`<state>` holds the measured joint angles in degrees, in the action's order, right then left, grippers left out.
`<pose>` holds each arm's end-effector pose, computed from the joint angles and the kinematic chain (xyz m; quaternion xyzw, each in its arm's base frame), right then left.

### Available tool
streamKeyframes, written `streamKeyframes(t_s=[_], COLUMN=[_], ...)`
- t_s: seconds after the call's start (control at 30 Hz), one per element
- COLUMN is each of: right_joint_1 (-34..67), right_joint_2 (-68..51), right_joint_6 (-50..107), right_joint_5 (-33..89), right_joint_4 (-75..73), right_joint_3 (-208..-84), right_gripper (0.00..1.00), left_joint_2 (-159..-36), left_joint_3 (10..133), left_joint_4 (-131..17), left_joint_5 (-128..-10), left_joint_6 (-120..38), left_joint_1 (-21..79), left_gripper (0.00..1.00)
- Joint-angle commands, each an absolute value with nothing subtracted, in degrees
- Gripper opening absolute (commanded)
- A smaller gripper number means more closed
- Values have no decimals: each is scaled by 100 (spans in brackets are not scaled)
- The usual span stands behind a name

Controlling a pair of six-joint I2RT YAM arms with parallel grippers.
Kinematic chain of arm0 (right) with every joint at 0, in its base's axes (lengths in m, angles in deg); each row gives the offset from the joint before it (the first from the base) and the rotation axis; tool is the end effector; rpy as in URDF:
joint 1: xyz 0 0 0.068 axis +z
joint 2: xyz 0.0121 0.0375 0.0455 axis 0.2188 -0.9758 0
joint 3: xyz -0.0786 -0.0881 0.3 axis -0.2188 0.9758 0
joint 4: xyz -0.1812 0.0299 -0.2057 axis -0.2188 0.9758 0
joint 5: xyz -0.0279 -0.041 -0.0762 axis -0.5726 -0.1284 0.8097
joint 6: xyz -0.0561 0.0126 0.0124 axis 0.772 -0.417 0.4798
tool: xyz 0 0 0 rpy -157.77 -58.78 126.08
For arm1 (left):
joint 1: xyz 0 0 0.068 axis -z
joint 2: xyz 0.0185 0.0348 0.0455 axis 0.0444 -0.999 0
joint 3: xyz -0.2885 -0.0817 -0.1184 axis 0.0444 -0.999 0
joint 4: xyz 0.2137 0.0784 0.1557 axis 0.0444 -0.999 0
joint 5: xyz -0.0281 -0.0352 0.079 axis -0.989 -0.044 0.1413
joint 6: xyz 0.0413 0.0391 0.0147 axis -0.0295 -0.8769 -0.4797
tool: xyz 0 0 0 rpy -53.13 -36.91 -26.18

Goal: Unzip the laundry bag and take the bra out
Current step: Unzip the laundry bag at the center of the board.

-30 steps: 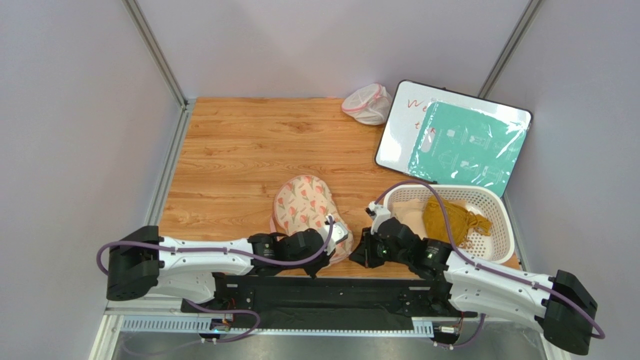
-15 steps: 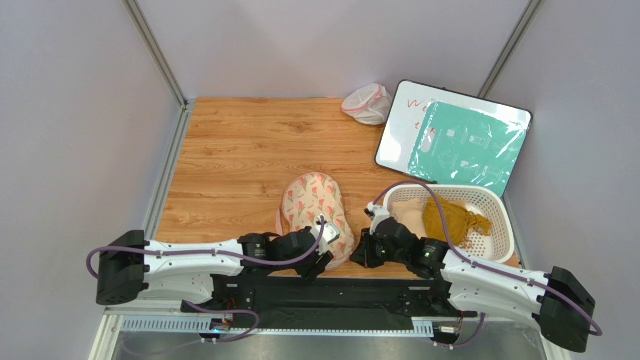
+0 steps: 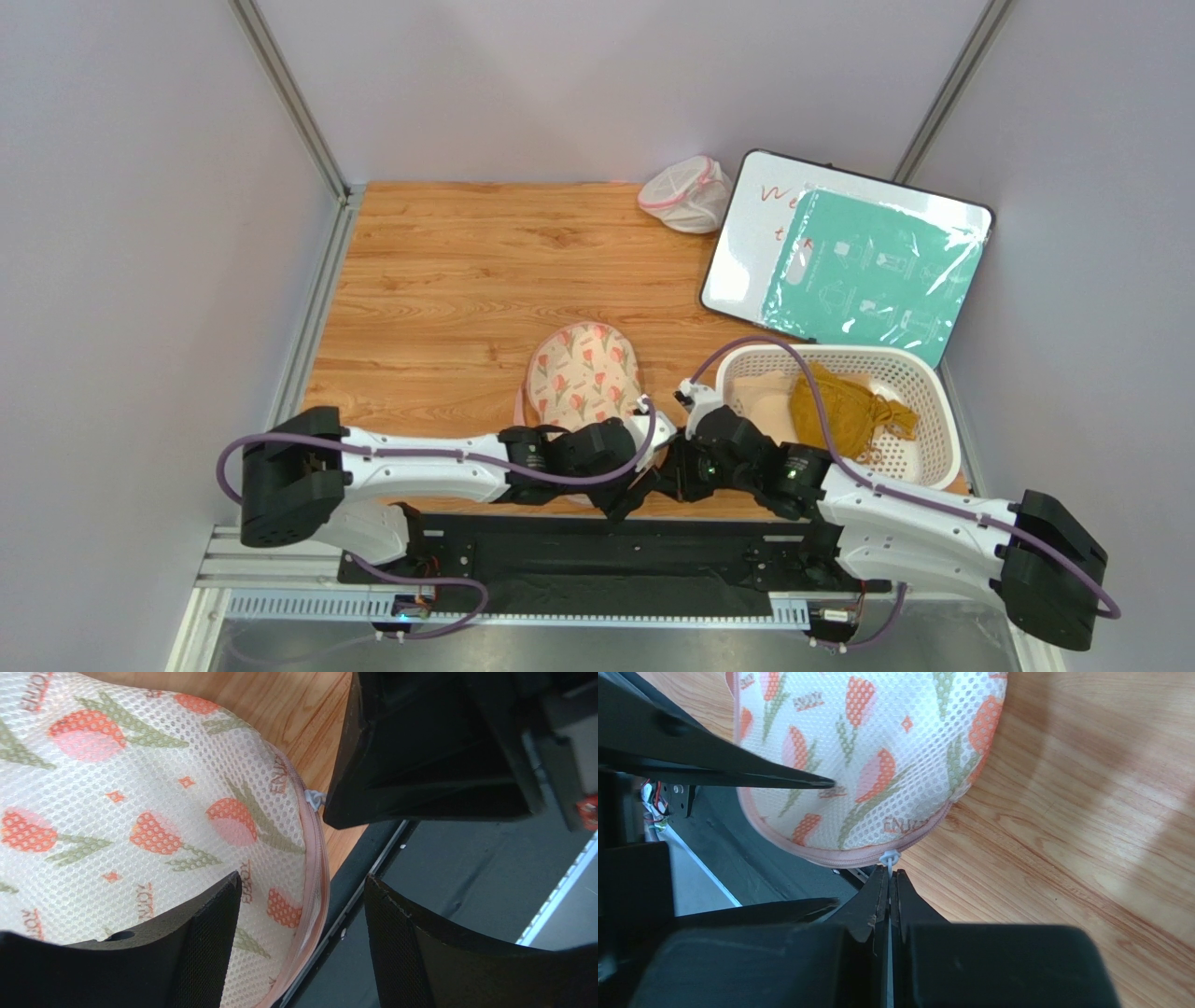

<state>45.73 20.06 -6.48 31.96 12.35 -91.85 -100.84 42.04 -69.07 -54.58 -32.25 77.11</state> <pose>0.0841 0.1413 0.1994 -0.1415 0.9110 0.3134 0.2276 0.0805 -0.2735 0.2338 0.4041 0.8331 -0.2400 0.2915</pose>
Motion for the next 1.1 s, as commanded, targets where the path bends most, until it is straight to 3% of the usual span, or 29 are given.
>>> streamKeyframes(t_s=[0.0, 0.13, 0.2, 0.23, 0.27, 0.37, 0.5, 1.07], right_joint_1=[4625, 4651, 4651, 4651, 4660, 4660, 4660, 4660], right_joint_2=[2014, 1979, 1962, 1944, 1935, 1909, 1909, 2128], right_joint_6=[-688, -715, -715, -715, -724, -724, -724, -697], right_joint_5=[3042, 2988, 2980, 2971, 2971, 2997, 3015, 3243], right_joint_4=[813, 646, 637, 628, 628, 619, 654, 988], right_joint_3=[-9373, -9338, -9355, -9355, -9364, -9364, -9347, -9347], right_gripper=[0, 0, 0, 0, 0, 0, 0, 0], left_joint_2=[-10382, -10417, -10408, -10400, -10400, -10374, -10268, -9206], left_joint_3=[4467, 4397, 4327, 4318, 4292, 4230, 4142, 3457], left_joint_4=[-6553, -6553, -6571, -6606, -6624, -6668, -6720, -7291], left_joint_5=[-5600, -5478, -5442, -5373, -5337, -5266, -5179, -4687], left_joint_6=[-3304, -3260, -3216, -3207, -3190, -3137, -3093, -3093], left_joint_1=[7734, 7734, 7734, 7734, 7734, 7734, 7734, 7734], left_gripper=[71, 69, 62, 55, 42, 20, 0, 0])
